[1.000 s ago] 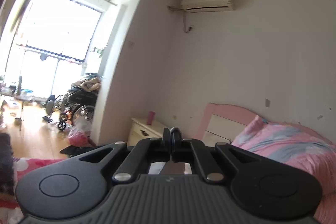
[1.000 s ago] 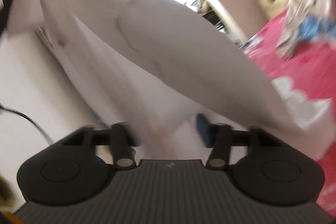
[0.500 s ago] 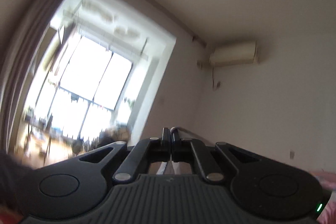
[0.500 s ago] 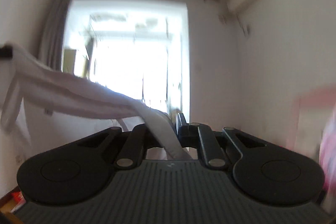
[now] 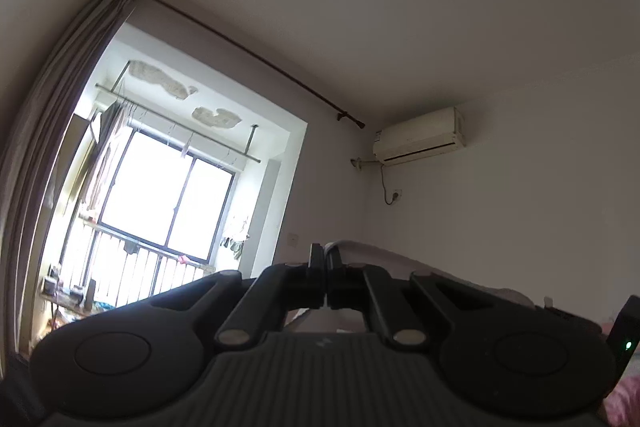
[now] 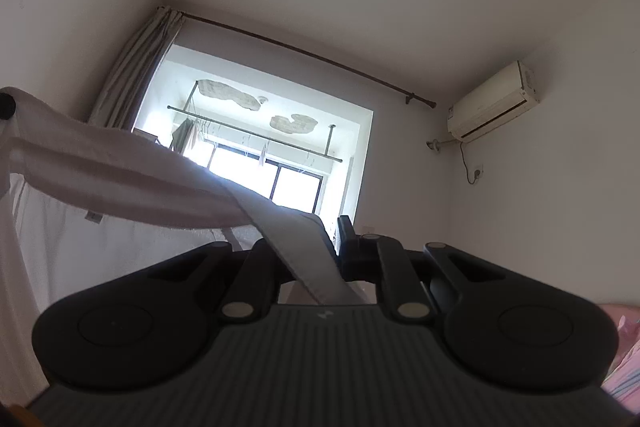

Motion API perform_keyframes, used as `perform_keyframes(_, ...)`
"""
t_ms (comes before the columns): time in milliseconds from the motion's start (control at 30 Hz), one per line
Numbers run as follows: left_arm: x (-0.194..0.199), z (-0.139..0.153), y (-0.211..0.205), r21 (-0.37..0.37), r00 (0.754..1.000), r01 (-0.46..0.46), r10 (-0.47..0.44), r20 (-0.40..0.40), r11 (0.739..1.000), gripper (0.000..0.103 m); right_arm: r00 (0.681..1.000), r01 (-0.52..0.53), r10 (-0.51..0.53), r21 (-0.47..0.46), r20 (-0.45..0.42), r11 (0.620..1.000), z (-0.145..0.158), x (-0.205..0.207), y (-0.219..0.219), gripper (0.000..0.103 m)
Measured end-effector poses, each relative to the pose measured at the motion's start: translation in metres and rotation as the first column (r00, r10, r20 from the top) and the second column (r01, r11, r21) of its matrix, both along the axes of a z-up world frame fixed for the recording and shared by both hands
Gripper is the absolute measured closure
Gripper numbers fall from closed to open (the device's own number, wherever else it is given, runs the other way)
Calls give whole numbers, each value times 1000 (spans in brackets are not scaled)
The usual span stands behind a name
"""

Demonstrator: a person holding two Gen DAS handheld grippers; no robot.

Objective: Fold clothes
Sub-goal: 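Raise the white shirt high with the right gripper to shake it out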

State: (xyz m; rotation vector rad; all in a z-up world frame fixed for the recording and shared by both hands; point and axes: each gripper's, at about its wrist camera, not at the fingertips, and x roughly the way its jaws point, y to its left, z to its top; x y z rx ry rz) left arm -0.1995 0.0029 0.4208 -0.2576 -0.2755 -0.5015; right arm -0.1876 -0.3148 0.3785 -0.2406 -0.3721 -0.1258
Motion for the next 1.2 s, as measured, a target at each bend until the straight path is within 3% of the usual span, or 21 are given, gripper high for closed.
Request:
perform_keyframes(200, -25, 9, 7, -19, 997, 73, -73, 19, 997, 101, 999, -17, 19, -52, 30, 999, -6, -49, 10, 95)
perform_keyframes(467, -66, 18, 9, 9, 994, 60, -61, 86, 998, 101, 995, -52, 58, -80, 80, 995, 3, -96, 13, 95)
perform_keyframes(700, -57, 20, -4, 17, 994, 50, -51, 97, 999, 101, 987, -81, 89, -59, 136, 995, 10, -110, 2, 94)
perform_keyframes(867, 0, -7, -15, 19, 1000, 21, -21, 12, 1000, 101, 994, -89, 90, -29, 63, 996, -4, -67, -3, 94)
perform_keyframes(1000, 72, -40, -20, 30, 995, -48, 51, -91, 998, 101, 998, -59, 58, -25, -34, 998, -24, -1, -6, 94)
perform_keyframes(1200, 200, -110, -27, 118, 950, -160, 185, -250, 980, 101, 974, -19, 13, -24, -224, 1000, -66, 125, -2, 94)
